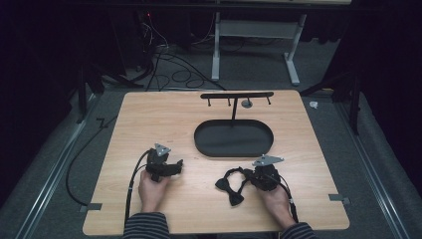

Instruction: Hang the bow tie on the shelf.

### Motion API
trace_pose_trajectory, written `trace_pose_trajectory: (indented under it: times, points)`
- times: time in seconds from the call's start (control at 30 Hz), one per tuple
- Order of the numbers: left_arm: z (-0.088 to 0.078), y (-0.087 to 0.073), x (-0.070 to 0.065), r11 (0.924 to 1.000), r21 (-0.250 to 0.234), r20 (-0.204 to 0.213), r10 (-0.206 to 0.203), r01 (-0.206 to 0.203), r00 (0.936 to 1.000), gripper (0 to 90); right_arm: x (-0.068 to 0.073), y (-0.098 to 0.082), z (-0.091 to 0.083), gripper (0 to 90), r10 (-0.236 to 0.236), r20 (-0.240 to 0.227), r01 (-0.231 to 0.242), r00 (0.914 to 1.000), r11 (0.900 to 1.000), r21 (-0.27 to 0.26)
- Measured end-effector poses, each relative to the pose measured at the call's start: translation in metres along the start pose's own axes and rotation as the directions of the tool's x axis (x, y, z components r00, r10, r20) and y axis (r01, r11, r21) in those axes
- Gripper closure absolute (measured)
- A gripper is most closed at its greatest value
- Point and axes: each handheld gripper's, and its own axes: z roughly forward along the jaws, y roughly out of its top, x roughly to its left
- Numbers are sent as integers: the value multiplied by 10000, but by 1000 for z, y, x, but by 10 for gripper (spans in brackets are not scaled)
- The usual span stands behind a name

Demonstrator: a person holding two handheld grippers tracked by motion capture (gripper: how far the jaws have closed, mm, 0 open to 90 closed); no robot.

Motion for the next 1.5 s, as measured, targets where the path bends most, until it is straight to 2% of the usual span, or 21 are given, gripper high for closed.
trace_pose_trajectory:
  times: [0.13,0.27,0.33,0.47,0.63,0.73,0.87,1.17,1.3,1.5]
  points:
    - [0,0,0,10000,-8,8,-13,13,10000,211,3,7,-5,893,2,15,-2,10000,9995,-327]
    - [0,0,0,10000,22,-30,20,-19,10000,209,8,20,-11,895,-484,-20,482,9988,9976,-503]
    - [0,0,0,10000,4,-40,15,-15,10000,209,8,25,-15,895,-579,-81,571,9983,9955,-757]
    - [0,0,0,10000,4,-13,5,-5,10000,211,13,34,-24,896,-992,81,995,9950,9892,-1078]
    - [0,0,0,10000,14,-35,35,-35,10000,206,14,41,-34,897,-1166,181,1180,9930,9838,-1351]
    - [0,0,-1,10000,-5,-76,28,-28,10000,207,13,51,-40,897,-1149,81,1149,9933,9833,-1409]
    - [0,0,-1,10000,7,-65,8,-8,10000,209,13,63,-48,897,-1411,22,1394,9900,9757,-1693]
    - [1,1,0,10000,-3,-31,-7,7,10000,213,7,75,-52,897,-1333,-54,1295,9911,9706,-2028]
    - [1,1,0,10000,-5,-32,-10,10,10000,213,5,80,-60,897,-1465,16,1435,9892,9667,-2117]
    - [1,1,0,10000,-4,-34,-6,6,10000,212,-5,88,-74,897,-1301,190,1309,9913,9632,-2348]
